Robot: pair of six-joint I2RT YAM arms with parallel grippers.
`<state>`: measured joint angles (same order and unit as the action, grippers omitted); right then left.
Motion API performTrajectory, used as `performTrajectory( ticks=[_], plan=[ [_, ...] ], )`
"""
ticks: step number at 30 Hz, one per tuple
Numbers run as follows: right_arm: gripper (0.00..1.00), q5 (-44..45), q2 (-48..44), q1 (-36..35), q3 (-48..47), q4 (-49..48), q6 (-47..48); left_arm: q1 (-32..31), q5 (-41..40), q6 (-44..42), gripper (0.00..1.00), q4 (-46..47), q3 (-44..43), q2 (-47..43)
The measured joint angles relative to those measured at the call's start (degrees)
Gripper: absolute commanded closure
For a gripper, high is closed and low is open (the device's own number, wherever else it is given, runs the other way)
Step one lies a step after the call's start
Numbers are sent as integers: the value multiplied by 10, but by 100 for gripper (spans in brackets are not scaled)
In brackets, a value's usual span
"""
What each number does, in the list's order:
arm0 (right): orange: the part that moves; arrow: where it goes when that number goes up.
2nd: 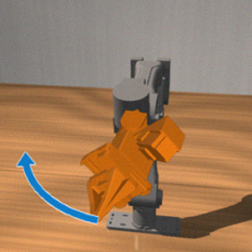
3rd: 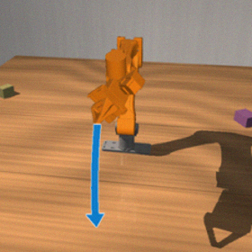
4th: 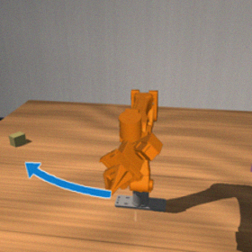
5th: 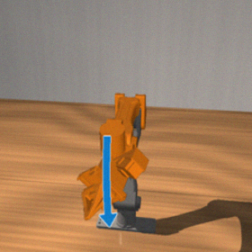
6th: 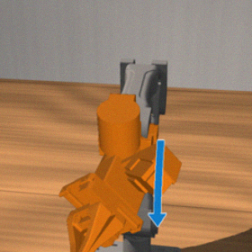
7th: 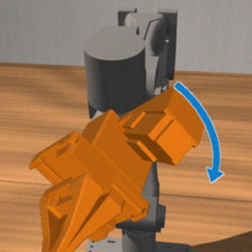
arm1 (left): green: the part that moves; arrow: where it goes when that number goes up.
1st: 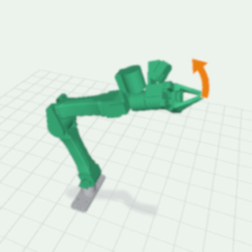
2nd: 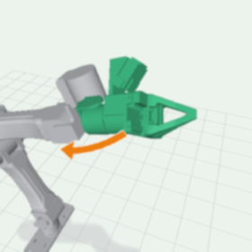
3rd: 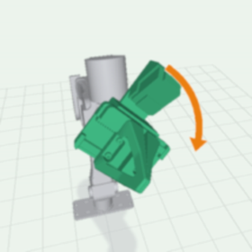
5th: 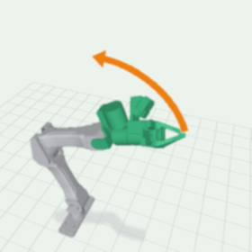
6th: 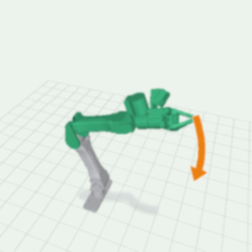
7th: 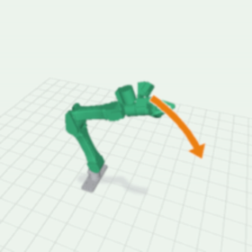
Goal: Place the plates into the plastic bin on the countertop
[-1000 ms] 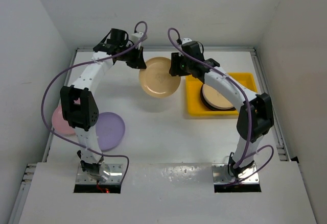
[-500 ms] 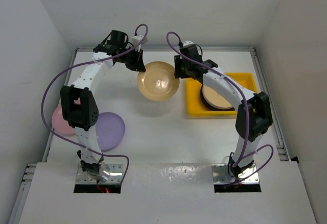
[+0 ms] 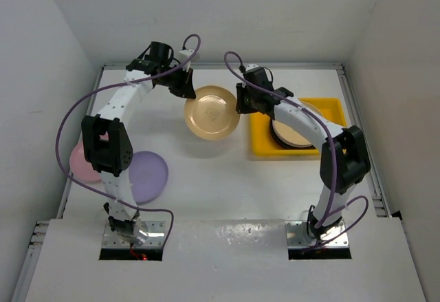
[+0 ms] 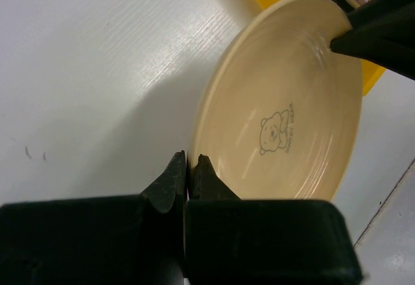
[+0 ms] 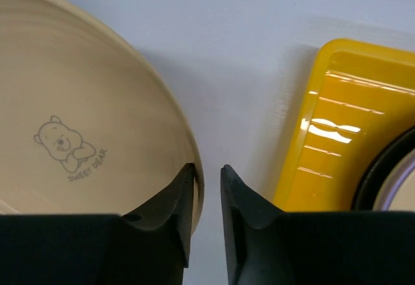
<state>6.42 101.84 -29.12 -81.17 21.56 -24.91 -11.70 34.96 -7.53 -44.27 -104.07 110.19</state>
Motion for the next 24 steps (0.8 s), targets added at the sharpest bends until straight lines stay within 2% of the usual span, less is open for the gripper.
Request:
performTrajectory(
  ticks=[2,3,5,7,8,9,10,13,18,21,24],
  plan=[
    [88,-25,3,2,8,-7,-9,0,1,0,100,-1,0,0],
    [100,-42,3,5,14,-14,-15,0,2,0,100,-2,0,0],
    [100,-62,3,12,22,-25,-26,0,0,-2,100,-3,0,0],
    [100,-82,2,22,32,-41,-37,1,1,-3,69,-2,0,0],
    [100,-87,-1,26,38,-48,-41,1,3,-4,49,-2,0,1],
    [100,-94,-5,32,48,-53,-49,2,5,-2,18,-2,-1,1],
    [100,-97,-12,40,58,-55,-58,3,8,-4,0,-2,-2,1],
    [100,-115,-47,87,99,-57,-84,6,7,-5,0,-8,-9,1],
    [100,-109,-132,231,149,-29,-120,28,-52,-16,0,-20,-35,0],
    [100,-79,-183,309,175,2,-125,71,-113,-22,0,-23,-32,-3],
    [100,-58,-211,376,200,42,-127,141,-177,-24,0,-24,-9,-16]
  ],
)
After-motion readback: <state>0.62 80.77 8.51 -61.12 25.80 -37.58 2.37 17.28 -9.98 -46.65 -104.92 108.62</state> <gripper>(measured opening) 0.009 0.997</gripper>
